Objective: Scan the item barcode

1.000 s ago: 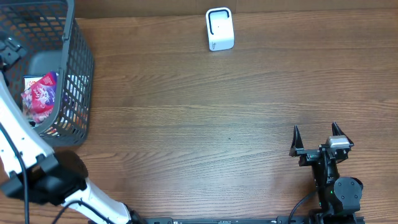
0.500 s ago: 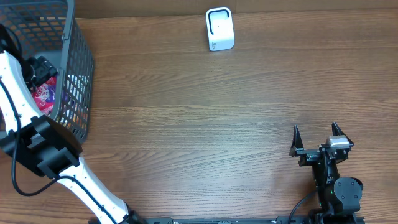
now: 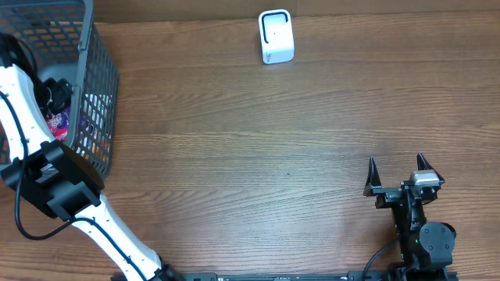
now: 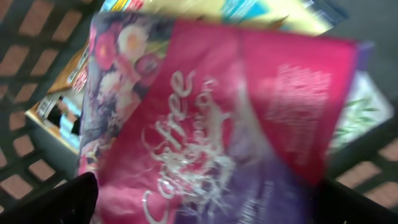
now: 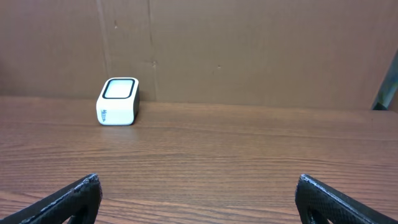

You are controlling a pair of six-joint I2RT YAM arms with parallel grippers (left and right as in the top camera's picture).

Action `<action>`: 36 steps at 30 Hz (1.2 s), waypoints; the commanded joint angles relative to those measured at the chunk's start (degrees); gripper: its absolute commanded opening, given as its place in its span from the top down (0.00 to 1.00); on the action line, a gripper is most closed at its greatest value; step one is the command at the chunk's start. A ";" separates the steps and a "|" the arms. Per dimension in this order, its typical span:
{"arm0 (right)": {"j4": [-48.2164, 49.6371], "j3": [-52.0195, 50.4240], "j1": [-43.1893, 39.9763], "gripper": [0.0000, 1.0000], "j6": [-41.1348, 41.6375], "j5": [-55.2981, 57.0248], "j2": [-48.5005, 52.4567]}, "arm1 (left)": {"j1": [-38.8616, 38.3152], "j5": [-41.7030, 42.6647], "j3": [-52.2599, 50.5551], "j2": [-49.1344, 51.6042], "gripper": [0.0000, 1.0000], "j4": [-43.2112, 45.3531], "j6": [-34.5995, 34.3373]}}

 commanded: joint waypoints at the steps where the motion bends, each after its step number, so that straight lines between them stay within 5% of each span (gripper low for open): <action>1: 0.37 -0.59 -0.28 0.00 0.24 -0.26 -0.52 | -0.48 -3.58 -3.65 1.29 0.00 0.15 0.42; 8: 0.37 -0.59 -0.28 0.00 0.24 -0.26 -0.52 | -0.48 -3.63 -9.25 1.29 0.00 2.71 0.46; 10: 0.35 -0.59 -0.28 0.00 0.24 -0.26 -0.52 | -0.48 -3.69 -9.35 1.29 0.06 2.71 0.48; 15: 0.37 -0.59 -0.28 0.00 0.24 -0.26 -0.52 | -0.46 -3.89 -9.33 1.27 0.48 2.60 0.48; 20: 0.37 -0.59 -0.28 0.00 0.24 -0.26 -0.52 | -0.37 -3.78 -7.89 1.22 0.60 2.19 0.42; 23: 0.37 -0.59 -0.28 0.00 0.24 -0.26 -0.52 | -0.39 -3.74 -5.16 1.22 0.96 0.87 0.42; 36: 0.37 -0.59 -0.28 0.00 0.24 -0.26 -0.52 | -0.37 -2.01 16.28 -2.54 0.96 -7.48 -2.58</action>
